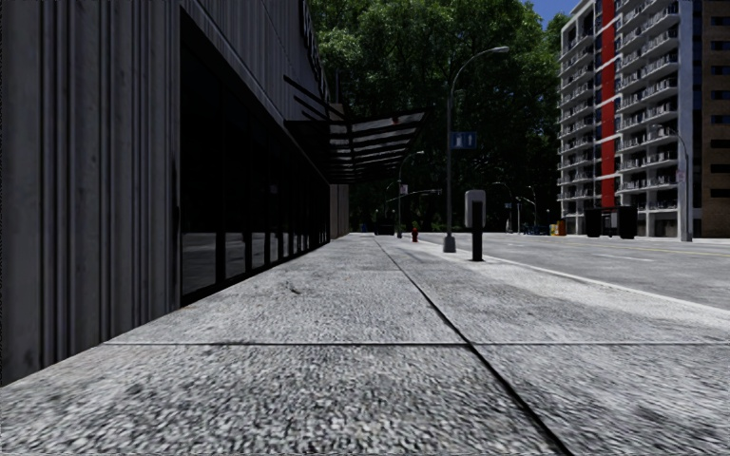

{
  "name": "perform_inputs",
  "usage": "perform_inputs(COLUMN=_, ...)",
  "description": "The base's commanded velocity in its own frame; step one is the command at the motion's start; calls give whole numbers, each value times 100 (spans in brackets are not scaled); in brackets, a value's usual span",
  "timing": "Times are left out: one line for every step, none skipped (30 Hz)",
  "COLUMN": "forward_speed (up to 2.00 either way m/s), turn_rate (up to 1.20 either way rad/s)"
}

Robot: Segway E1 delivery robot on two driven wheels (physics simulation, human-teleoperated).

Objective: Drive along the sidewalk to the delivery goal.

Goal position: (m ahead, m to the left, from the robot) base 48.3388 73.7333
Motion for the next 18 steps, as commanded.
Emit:
perform_inputs(forward_speed=193, turn_rate=0)
perform_inputs(forward_speed=193, turn_rate=0)
perform_inputs(forward_speed=193, turn_rate=0)
perform_inputs(forward_speed=193, turn_rate=0)
perform_inputs(forward_speed=193, turn_rate=0)
perform_inputs(forward_speed=193, turn_rate=0)
perform_inputs(forward_speed=193, turn_rate=0)
perform_inputs(forward_speed=193, turn_rate=0)
perform_inputs(forward_speed=193, turn_rate=0)
perform_inputs(forward_speed=193, turn_rate=0)
perform_inputs(forward_speed=193, turn_rate=0)
perform_inputs(forward_speed=193, turn_rate=0)
perform_inputs(forward_speed=193, turn_rate=0)
perform_inputs(forward_speed=193, turn_rate=0)
perform_inputs(forward_speed=193, turn_rate=0)
perform_inputs(forward_speed=193, turn_rate=0)
perform_inputs(forward_speed=193, turn_rate=0)
perform_inputs(forward_speed=193, turn_rate=0)
